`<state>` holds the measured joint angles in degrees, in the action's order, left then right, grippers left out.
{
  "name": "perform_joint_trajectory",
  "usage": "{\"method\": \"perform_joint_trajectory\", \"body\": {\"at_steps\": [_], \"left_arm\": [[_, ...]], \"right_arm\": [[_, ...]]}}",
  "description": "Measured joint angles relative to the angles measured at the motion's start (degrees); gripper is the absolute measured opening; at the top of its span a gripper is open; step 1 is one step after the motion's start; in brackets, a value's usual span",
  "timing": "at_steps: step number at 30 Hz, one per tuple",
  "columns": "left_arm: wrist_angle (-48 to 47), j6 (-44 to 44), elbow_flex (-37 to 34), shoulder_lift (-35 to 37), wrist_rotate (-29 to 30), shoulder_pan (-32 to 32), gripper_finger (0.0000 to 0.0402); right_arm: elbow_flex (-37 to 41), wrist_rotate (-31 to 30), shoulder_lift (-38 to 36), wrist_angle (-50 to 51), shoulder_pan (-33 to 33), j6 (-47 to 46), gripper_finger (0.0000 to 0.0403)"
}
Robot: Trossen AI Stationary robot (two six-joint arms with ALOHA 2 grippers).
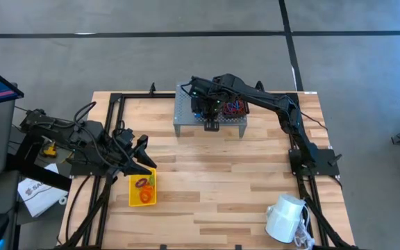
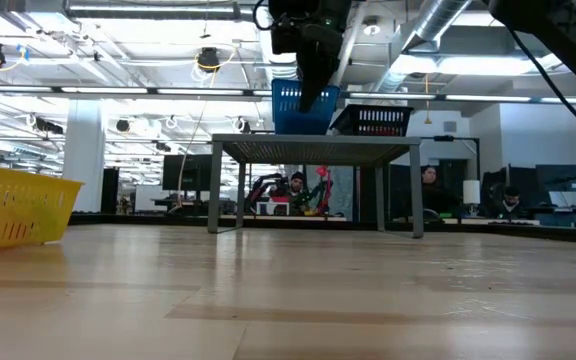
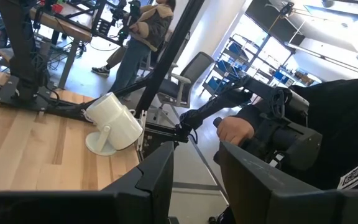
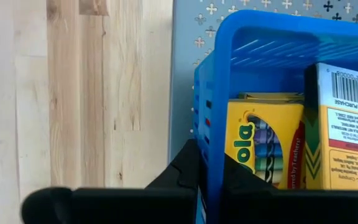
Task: Pick & Place Office Desk Supplies
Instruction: Put the blue bin filled with crayon boxes on the shelf
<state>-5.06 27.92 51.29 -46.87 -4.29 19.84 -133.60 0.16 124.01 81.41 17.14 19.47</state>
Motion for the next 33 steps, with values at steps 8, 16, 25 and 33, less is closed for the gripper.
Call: {"method": "perform_joint_trajectory", "body": {"at_steps": [8,16,25,33], "left_arm": [[0.00,0.90,0.00,0.02,0.02,0.00,0.0123],[0.76,1.06,0.00,0.00,0.02,0.00,0.0123],[1.43,1.09,0.00,0.00,0.00,0.00,0.0123],[1.45,1.09,0.00,0.00,0.00,0.00,0.0123]], "right_arm": [[0.00,1.28,0.01,0.42,0.46,-0.62,0.0000],[0.04,-0.20,3.08,0.28,-0.10,-0.69,0.0000],[-0.17,-3.73,4.59,-1.12,-1.04,1.11,0.0000],[-0.15,-4.50,4.50,-0.61,-0.87,-0.27,0.0000]]}}
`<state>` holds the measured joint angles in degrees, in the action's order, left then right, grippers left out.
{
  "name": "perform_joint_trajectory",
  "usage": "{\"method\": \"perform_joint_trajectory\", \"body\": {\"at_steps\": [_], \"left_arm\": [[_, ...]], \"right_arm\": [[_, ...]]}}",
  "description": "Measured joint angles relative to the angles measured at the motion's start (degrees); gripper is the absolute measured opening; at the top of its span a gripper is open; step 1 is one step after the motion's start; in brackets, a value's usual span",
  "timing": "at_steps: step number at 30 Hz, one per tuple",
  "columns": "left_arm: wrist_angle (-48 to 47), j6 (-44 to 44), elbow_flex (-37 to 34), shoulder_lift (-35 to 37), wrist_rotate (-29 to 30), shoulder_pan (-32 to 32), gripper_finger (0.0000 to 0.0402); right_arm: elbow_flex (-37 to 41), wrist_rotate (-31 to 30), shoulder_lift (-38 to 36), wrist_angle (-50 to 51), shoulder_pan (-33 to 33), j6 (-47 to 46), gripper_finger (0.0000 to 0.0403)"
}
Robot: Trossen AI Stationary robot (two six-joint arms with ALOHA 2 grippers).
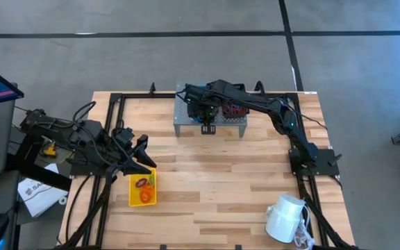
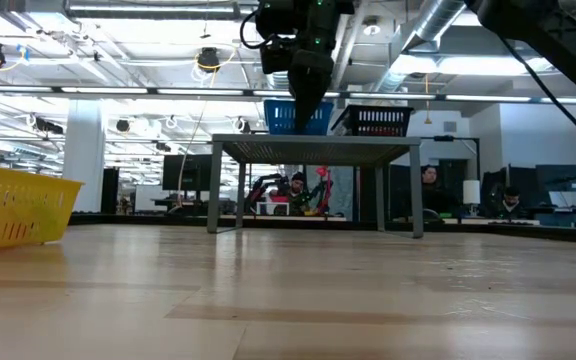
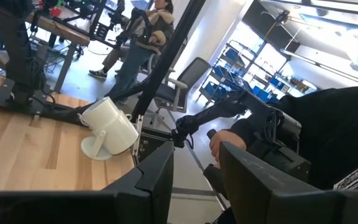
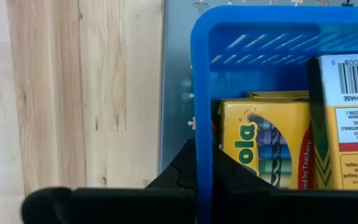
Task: Pick & Place Office Desk Supplies
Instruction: Put the blue bin filled with crayon boxes on the shelf
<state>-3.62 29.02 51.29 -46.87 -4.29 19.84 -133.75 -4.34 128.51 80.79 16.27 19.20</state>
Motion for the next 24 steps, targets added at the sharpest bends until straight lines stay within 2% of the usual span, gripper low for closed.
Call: {"method": "perform_joint_trajectory", "body": {"at_steps": [24], "left_arm": [[-0.02,0.02,0.00,0.00,0.00,0.00,0.0123]], "right_arm": [[0.07,-0.40,0.00,1.51,0.09,-4.90,0.0000]]}}
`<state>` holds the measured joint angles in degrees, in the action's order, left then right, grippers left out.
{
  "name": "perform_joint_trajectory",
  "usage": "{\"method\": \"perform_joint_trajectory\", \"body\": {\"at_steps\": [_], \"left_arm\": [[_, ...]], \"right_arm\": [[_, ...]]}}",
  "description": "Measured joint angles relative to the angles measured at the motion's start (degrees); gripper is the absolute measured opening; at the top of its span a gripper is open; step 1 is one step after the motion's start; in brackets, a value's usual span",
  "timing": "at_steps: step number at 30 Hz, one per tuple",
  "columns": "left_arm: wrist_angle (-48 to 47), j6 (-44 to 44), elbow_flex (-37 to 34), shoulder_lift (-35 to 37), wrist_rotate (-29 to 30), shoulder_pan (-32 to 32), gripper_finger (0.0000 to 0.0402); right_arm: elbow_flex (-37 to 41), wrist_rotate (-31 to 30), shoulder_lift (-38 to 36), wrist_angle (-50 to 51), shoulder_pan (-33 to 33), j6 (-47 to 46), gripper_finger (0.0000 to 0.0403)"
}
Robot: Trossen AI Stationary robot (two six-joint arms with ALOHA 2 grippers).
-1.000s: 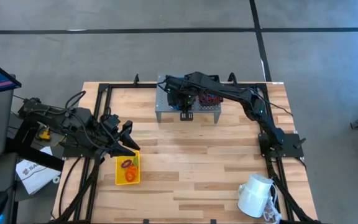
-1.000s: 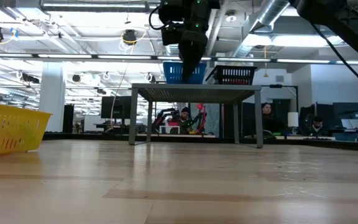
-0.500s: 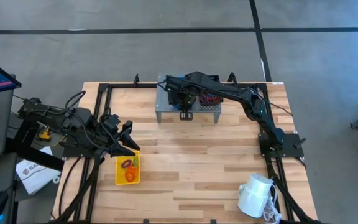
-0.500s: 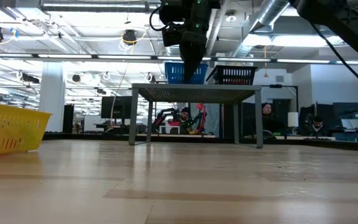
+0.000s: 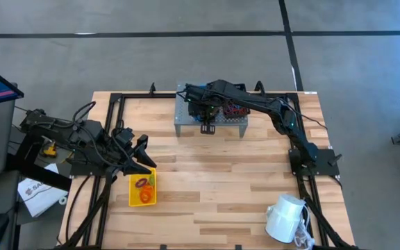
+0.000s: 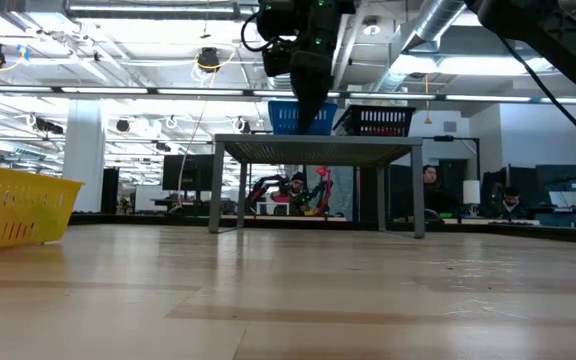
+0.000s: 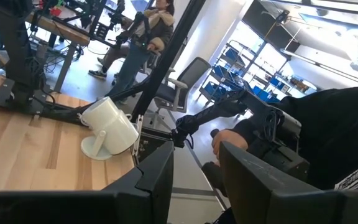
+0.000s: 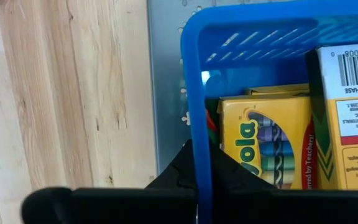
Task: Pick & Place Office Desk Supplies
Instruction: Put the blue bin filled with crayon boxes on the shelf
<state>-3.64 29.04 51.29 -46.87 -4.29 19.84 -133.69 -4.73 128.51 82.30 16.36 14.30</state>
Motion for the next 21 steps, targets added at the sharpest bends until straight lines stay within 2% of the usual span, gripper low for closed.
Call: {"method": "perform_joint_trajectory", "body": {"at_steps": [21], "left_arm": [[0.02,0.00,0.00,0.00,-0.02,0.00,0.0123]], "right_arm": [[-0.46,-1.15,-1.60,2.82,0.28,-0.92,0.0000]]}}
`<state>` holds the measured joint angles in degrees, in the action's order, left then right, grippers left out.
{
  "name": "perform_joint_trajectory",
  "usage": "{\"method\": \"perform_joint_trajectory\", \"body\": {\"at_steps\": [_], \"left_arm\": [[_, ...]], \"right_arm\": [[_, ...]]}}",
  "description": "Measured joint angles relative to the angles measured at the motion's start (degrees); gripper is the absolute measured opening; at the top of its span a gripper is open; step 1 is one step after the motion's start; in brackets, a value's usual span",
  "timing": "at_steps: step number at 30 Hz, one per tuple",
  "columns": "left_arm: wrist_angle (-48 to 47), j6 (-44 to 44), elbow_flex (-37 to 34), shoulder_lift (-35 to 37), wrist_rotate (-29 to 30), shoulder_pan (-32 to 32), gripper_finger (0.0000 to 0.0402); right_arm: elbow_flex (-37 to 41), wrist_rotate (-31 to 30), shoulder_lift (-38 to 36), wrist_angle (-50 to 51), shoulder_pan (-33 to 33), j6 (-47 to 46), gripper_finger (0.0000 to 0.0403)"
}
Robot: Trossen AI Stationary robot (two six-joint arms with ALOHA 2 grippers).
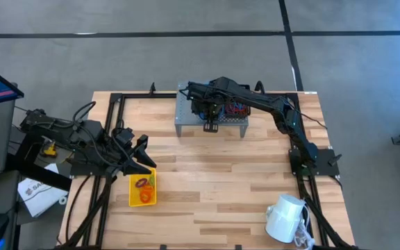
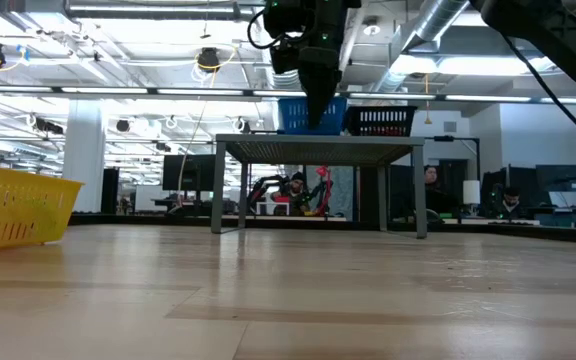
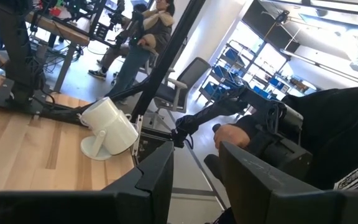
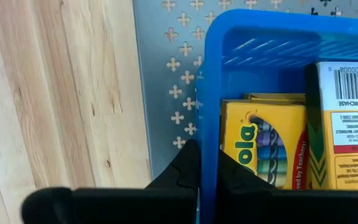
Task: Pick & Place Office Desk Supplies
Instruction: Put the blue bin filled with crayon boxes on the shelf, then put the yellow bin filled with spring keychains on the shelf
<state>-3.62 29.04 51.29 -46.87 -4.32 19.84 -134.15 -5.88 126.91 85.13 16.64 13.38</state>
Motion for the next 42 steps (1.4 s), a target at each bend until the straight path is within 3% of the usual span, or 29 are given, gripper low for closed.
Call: {"method": "perform_joint_trajectory", "body": {"at_steps": [16,34,42], "left_arm": [[0.22,0.46,0.00,0.00,0.00,0.00,0.0123],[0.20,0.42,0.00,0.00,-1.35,0.00,0.0123],[0.09,0.16,1.14,0.02,-3.10,0.00,0.0123]], "right_arm": [[-0.06,1.72,-0.02,-0.06,-0.13,0.10,0.0007],[0.36,3.07,-0.11,1.83,-0.28,0.12,0.0192],[-0.80,2.81,-0.72,2.04,-1.27,0.14,0.0201]]}}
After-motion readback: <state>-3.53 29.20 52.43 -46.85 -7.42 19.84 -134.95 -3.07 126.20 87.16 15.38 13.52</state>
